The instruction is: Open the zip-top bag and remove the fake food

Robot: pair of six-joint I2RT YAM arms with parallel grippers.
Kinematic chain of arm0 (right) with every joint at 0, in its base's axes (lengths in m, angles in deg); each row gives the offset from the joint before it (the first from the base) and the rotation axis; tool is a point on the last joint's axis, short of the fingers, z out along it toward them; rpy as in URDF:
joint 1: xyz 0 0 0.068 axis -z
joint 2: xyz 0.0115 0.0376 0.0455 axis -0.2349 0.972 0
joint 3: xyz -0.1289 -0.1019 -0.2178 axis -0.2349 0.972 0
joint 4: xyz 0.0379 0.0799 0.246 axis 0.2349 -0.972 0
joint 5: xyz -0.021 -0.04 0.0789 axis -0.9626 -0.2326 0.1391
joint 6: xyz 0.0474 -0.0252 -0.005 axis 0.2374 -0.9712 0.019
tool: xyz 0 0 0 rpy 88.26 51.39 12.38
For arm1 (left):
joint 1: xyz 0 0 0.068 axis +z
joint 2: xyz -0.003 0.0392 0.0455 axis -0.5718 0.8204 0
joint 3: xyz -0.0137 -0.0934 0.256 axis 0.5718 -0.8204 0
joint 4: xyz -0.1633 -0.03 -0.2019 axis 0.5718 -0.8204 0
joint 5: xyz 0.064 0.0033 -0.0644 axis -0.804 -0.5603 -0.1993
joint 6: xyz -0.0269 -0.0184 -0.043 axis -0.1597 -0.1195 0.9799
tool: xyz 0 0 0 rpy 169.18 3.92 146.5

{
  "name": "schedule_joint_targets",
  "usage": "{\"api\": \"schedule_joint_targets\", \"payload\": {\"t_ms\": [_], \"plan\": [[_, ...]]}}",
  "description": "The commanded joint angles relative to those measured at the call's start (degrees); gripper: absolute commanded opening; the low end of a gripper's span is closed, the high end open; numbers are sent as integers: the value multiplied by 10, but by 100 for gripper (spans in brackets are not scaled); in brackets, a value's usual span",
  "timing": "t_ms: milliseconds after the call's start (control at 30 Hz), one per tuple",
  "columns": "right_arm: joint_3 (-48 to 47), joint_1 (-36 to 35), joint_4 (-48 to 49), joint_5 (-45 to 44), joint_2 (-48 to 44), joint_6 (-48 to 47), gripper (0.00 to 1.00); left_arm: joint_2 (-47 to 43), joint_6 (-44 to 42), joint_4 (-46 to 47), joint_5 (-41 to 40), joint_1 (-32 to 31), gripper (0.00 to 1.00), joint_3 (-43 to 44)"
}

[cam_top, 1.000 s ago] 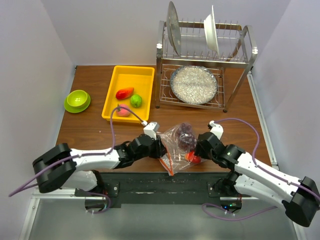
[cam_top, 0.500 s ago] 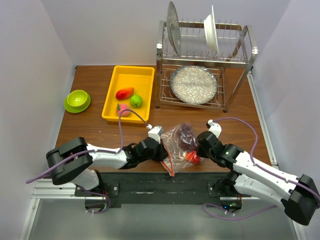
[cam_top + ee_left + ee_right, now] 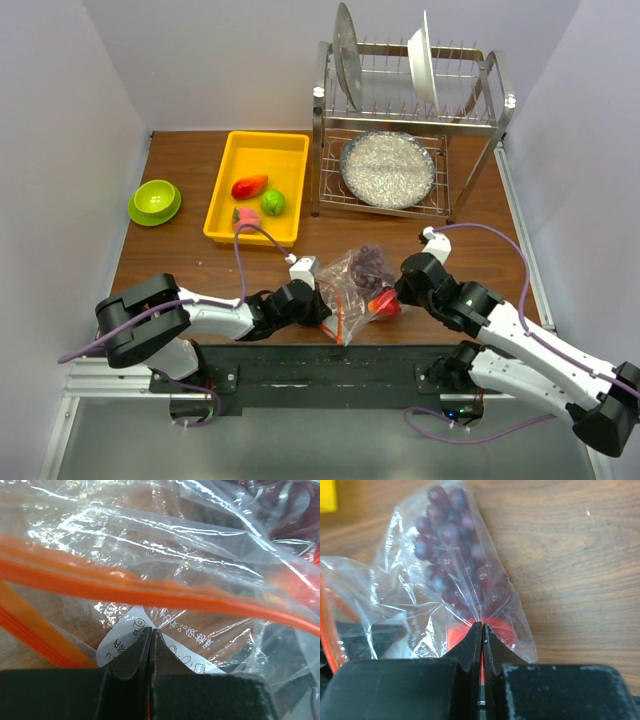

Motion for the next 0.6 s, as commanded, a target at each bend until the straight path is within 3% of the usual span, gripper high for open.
{"api": "schedule_joint_targets", "payload": {"t_ms": [0, 267, 567], "plan": [[-49, -2, -36, -35, -23, -10, 0, 12, 6, -19, -22, -2, 0, -20], [-98, -2, -58, -39, -31, -28, 0, 9, 14, -7, -22, -2, 0, -34], [-58, -3, -17, 20, -17, -36, 0, -35, -19, 31, 0, -2, 0, -37]]}}
